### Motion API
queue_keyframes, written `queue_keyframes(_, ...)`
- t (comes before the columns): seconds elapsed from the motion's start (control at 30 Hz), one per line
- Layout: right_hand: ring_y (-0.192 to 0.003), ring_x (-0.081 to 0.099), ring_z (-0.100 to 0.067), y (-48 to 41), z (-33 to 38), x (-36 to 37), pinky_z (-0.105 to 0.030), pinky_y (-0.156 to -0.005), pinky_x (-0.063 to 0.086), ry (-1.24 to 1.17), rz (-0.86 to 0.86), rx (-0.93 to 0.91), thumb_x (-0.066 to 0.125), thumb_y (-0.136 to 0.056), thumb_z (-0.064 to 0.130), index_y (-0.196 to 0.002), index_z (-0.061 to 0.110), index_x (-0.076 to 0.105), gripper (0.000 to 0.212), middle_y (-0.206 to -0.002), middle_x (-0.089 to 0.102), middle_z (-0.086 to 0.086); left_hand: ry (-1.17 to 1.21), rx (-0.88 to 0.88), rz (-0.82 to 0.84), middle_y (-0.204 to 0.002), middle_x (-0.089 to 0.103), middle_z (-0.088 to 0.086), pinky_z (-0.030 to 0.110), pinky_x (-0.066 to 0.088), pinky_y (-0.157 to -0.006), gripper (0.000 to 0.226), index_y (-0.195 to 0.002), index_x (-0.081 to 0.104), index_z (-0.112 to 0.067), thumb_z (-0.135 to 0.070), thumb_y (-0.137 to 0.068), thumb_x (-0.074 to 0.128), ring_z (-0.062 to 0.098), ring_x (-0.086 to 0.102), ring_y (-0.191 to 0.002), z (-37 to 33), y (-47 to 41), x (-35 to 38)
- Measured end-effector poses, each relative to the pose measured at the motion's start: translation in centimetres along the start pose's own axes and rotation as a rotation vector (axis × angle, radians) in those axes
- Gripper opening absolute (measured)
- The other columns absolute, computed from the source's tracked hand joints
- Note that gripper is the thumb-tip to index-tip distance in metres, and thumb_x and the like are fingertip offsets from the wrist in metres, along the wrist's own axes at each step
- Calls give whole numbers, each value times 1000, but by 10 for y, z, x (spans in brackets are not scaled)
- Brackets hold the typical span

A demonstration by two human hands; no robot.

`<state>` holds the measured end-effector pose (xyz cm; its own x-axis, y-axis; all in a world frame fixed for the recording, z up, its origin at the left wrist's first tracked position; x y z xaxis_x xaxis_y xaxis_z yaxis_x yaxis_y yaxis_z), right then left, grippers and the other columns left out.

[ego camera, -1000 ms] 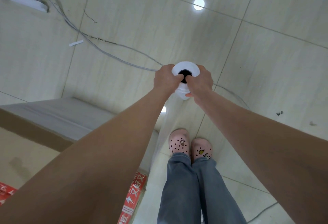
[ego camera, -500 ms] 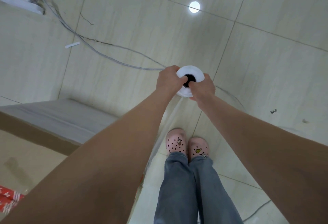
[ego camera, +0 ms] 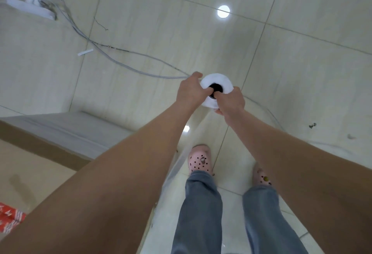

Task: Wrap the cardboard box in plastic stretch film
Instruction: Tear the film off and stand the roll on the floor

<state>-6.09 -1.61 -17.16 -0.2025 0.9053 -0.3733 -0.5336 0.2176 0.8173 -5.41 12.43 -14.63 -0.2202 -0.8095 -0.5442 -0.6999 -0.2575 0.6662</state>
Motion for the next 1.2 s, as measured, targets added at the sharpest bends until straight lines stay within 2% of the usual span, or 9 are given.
queue_keyframes(0.03,-71,59,-15,-2,1,0,-43,-75,58,-2,2,-29,62,-82,20,-129,14,49,49,-107,59,-4,-23,18,0,-115,64,4,27,47,-83,48,-127,54,-15,-25,-81,64,21,60,-108,-4,0,1)
queue_keyframes(0.17,-92,64,-26,-6,17,-2,-45,-78,57,83,13,-165,59,-83,19,-125,20,54,42,-110,63,-3,-31,58,-46,-101,69,7,36,54,-75,43,-111,66,-13,-28,-72,57,27,64,-93,-14,4,4)
queue_keyframes(0.27,-95,62,-26,-6,20,-5,-42,-81,56,164,34,-244,57,-86,19,-129,22,49,44,-114,62,-2,-10,45,-131,-107,69,3,28,49,-77,37,-117,64,-17,-19,-81,60,23,62,-98,-10,8,7)
queue_keyframes(0.37,-97,59,-21,-4,14,-11,-34,-82,51,192,77,-297,57,-89,28,-134,22,44,47,-114,59,0,52,36,-182,-118,65,2,22,43,-83,39,-126,58,-16,-20,-88,59,20,58,-109,-7,19,12)
queue_keyframes(0.47,-104,57,-22,-2,13,-17,-28,-79,42,287,146,-358,55,-92,37,-134,17,41,49,-119,58,-1,79,-19,-210,-123,62,2,14,33,-76,37,-130,54,-14,-25,-94,54,18,56,-113,0,33,16)
queue_keyframes(0.73,-118,53,-27,16,-9,-35,-34,-91,43,466,168,-470,50,-96,34,-139,11,37,50,-139,45,-7,70,-179,-373,-134,56,8,27,36,-100,48,-138,46,-10,-38,-100,41,22,50,-125,31,88,34)
queue_keyframes(0.9,-117,49,-24,38,-32,-46,-33,-86,42,718,138,-701,56,-93,28,-121,15,48,32,-128,46,-5,-35,-231,-437,-139,51,1,33,38,-103,58,-141,40,-17,-43,-92,55,20,47,-127,52,131,57)
queue_keyframes(1.03,-122,40,-22,51,-43,-37,-30,-83,39,822,152,-860,57,-92,25,-120,17,48,31,-128,45,-4,-188,-228,-468,-141,46,2,34,37,-102,58,-143,37,-19,-36,-92,58,22,46,-128,59,141,70)
queue_keyframes(1.2,-124,38,-23,47,-69,-24,-32,-89,40,883,110,-957,57,-90,23,-124,19,48,35,-130,44,-4,-287,-168,-514,-143,41,6,34,34,-105,62,-146,30,-16,-29,-92,58,26,44,-128,86,142,89)
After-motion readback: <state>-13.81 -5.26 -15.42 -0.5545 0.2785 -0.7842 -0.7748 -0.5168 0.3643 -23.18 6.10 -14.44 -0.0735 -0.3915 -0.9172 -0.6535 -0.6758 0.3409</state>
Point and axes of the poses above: each hand's wrist, its own y-axis away from the middle knuckle, its own x-axis out of the palm, z = x × y, the point moved 7 cm from there along -y, towards the middle knuckle
